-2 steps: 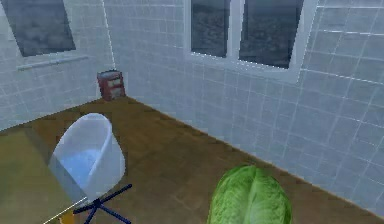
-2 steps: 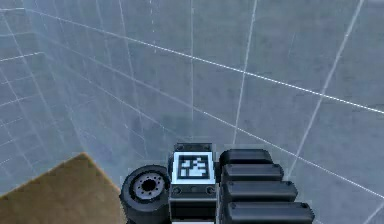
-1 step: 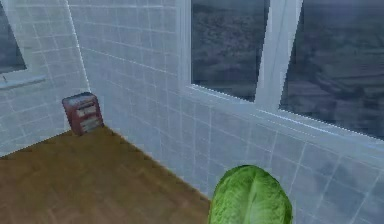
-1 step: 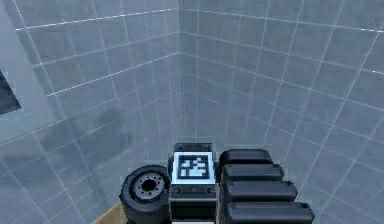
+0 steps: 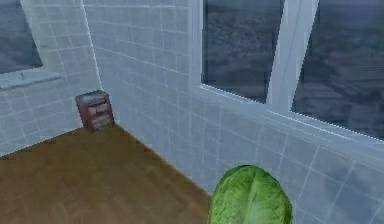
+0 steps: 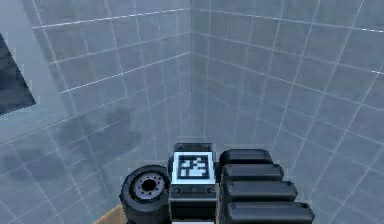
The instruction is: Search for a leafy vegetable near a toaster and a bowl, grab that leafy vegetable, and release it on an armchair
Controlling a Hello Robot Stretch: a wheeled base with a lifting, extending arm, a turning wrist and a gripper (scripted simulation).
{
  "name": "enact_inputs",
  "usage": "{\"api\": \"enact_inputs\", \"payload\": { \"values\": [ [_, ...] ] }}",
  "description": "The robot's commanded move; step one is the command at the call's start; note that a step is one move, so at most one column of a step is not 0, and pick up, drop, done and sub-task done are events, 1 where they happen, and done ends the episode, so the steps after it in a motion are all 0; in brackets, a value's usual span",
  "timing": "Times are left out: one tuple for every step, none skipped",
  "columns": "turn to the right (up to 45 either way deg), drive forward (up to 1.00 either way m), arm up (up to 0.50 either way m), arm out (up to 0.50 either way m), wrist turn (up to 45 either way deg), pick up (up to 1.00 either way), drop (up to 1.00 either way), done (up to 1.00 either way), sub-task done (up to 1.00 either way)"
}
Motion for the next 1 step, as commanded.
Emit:
{"api": "enact_inputs", "payload": {
  "values": [
    [6.0,0.0,0.0,0.0,0.0,0.0,0.0,0.0,0.0]
  ]
}}
